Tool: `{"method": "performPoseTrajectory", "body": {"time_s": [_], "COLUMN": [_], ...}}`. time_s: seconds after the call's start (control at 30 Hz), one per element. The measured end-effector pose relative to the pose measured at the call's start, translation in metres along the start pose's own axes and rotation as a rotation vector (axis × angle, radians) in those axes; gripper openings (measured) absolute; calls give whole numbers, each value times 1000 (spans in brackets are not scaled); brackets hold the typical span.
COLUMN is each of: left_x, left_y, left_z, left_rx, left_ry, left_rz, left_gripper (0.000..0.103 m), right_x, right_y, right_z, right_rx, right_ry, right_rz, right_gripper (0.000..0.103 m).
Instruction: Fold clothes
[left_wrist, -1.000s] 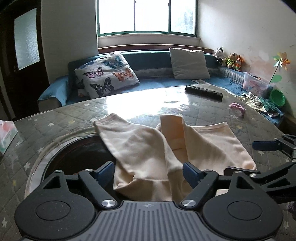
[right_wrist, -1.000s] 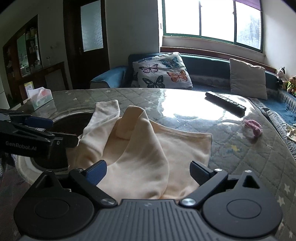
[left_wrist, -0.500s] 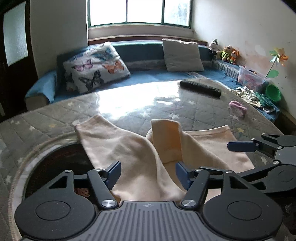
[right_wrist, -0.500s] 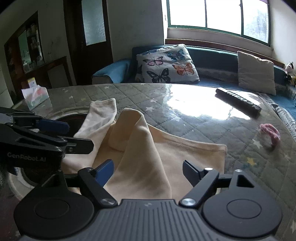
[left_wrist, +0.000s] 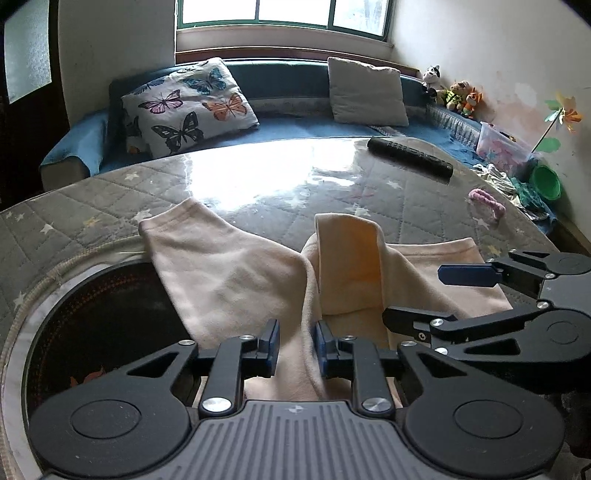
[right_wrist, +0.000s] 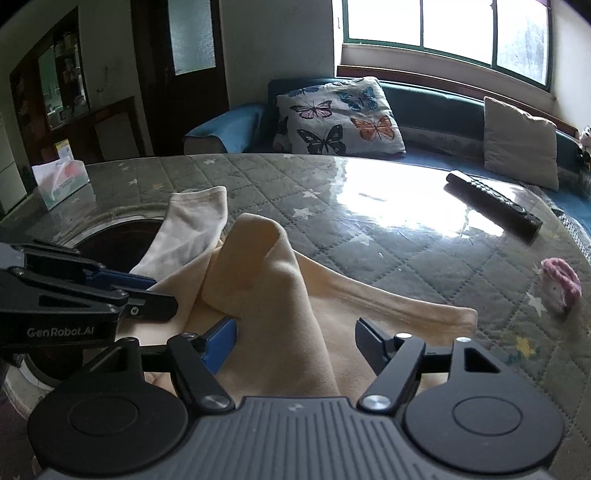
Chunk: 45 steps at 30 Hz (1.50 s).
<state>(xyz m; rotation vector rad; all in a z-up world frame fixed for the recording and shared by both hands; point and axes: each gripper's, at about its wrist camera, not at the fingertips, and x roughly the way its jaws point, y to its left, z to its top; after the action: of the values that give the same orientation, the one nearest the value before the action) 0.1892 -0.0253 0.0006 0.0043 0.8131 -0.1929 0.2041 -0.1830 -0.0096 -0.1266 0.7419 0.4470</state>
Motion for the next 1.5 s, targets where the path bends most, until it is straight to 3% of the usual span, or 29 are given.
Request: {"method": "performPoseTrajectory", "body": {"time_s": [0.07,0.17,0.23,0.3,0.77,0.9,1.5], "left_x": [-2,-9,-16,-23,-67,-79,-112], "left_y": [0,0,0,0,-11,-12,-17], "left_z": [0,-3,-5,-7,-44,-58,-115], "left_rx": [2,-3,-3,-3,-13,-18,6], "left_ry": [-5,-17,-28,-41,-82,-80,-71], "left_rz": [11,32,39,45,93,106,166], "left_gripper": [28,45,47,58,96,102,103], "right_x": [-2,-8,-15,-24,-78,-93,-132], "right_y": [2,3,4,5,18,20,43], "right_z": [0,-1,-2,-5,-46,-59,-107], "right_rx": [-4,-4,0,-3,10,27,28], "right_ry": [-2,-10,-20,-30,-63,-69,-45], "right_rz": [0,-3,1,3,-19,-26,-32], "right_gripper": [73,78,80,84,99,102,103]}}
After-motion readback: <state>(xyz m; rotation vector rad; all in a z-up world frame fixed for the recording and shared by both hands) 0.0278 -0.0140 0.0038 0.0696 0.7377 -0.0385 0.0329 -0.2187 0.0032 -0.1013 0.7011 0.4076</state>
